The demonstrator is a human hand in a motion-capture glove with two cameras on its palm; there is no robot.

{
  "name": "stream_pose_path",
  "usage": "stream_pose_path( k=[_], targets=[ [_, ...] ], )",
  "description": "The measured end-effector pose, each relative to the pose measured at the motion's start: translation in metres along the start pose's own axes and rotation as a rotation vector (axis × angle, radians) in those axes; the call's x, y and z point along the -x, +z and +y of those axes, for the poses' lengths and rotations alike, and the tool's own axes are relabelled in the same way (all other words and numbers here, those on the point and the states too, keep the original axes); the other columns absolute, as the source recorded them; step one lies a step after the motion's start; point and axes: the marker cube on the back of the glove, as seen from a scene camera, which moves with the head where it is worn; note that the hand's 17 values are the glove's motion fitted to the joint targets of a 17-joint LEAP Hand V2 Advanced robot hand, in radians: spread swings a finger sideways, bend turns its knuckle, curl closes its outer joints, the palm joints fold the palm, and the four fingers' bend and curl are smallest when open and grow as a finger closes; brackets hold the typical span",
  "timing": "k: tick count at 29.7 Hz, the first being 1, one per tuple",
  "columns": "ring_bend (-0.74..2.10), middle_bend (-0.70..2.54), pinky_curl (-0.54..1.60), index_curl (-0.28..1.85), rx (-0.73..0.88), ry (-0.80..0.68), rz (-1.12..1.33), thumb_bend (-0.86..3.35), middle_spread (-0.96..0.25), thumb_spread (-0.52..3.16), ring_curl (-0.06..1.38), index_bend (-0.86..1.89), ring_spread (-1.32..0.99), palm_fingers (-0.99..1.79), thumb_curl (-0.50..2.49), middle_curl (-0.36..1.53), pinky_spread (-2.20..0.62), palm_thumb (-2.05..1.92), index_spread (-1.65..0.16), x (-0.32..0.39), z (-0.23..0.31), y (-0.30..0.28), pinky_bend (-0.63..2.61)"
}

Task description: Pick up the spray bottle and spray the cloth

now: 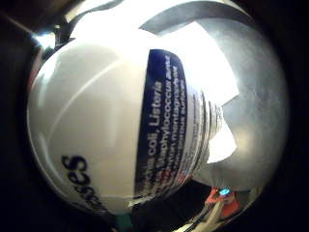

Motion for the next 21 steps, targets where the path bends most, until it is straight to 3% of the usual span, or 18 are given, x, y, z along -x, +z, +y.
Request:
stream_pose_path(
  k=[12,21],
  targets=[
    [0.38,0.4,0.46,0.73,-0.035,-0.064,-0.063,-0.02,-0.09,0.57,0.61,0.21,-0.15,1.14,0.79,0.68,-0.05,1.17,-0.2,0.01,0.0,0.002,0.2],
    [0.37,0.42,0.47,0.74,-0.007,-0.176,-0.159,-0.02,-0.09,0.55,0.61,0.22,-0.16,1.12,0.79,0.68,-0.07,1.17,-0.2,0.033,-0.01,0.043,0.19]
  ],
)
